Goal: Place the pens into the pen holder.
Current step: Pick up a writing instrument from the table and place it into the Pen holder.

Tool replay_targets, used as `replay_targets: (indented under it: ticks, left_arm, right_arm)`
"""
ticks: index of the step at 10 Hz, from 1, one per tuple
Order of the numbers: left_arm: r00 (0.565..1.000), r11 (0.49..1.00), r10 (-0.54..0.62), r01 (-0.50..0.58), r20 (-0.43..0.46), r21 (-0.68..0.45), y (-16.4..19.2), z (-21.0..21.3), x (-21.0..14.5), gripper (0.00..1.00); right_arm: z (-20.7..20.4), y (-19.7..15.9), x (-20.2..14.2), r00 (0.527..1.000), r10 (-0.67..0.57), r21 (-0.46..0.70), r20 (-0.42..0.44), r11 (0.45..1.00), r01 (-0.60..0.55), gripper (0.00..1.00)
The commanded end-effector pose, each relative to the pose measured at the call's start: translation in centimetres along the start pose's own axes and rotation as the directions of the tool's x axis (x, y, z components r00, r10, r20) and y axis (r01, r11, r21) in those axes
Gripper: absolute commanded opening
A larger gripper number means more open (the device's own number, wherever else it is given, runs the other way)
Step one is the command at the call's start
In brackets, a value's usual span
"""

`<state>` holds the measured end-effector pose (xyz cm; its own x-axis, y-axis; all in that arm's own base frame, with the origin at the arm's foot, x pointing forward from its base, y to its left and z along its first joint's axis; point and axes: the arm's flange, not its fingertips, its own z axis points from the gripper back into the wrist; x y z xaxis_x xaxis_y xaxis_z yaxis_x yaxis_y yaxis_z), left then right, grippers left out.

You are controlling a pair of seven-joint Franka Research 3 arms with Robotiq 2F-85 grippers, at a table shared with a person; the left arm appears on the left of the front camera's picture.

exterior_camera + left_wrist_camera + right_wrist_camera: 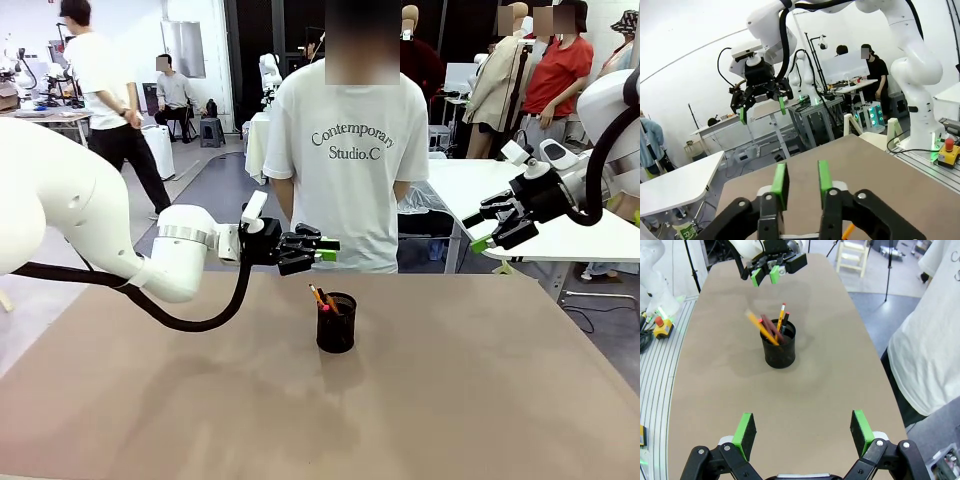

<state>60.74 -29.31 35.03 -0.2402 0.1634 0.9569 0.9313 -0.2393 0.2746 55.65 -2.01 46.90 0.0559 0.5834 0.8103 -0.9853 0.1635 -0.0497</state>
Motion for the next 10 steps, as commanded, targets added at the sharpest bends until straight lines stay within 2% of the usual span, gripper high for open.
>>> replay_targets:
  ticks: [1, 2, 4, 6, 8, 9, 10]
  left_arm:
    - [1.0, 1.0, 0.015, -0.015, 0.005, -0.022, 0.4, 0.2, 0.5, 0.85]
    - [1.0, 0.999, 0.02, -0.019, 0.006, -0.026, 0.3, 0.3, 0.6, 1.0]
    - [0.999, 0.999, 0.034, -0.035, -0.017, -0.019, 0.0, 0.5, 1.1, 1.0]
    - [0.993, 0.998, 0.065, -0.066, -0.101, -0.006, -0.6, 0.6, 1.8, 1.0]
    - [0.987, 0.997, 0.076, -0.073, -0.143, 0.026, -1.2, 0.7, 3.0, 1.0]
    - [0.975, 0.996, 0.085, -0.075, -0.203, 0.055, -1.7, 0.6, 3.4, 1.0]
    - [0.994, 0.998, 0.055, -0.053, -0.098, 0.017, 0.0, 0.8, 1.9, 1.0]
  right_arm:
    - [0.0, 0.0, 0.3, 1.0, -0.011, -0.004, -0.015, 1.0, 0.011, 1.0]
    - [0.0, 0.0, 0.3, 1.0, -0.011, -0.004, -0.015, 1.0, 0.011, 1.0]
    - [0.0, 0.0, 0.3, 1.0, -0.011, -0.004, -0.015, 1.0, 0.011, 1.0]
    - [0.0, 0.0, 0.3, 1.0, -0.011, -0.004, -0.015, 1.0, 0.011, 1.0]
    - [0.0, 0.0, 0.3, 1.0, -0.011, -0.004, -0.015, 1.0, 0.011, 1.0]
    - [0.0, 0.0, 0.3, 1.0, -0.011, -0.004, -0.015, 1.0, 0.011, 1.0]
    - [0.0, 0.0, 0.3, 1.0, -0.011, -0.004, -0.015, 1.0, 0.011, 1.0]
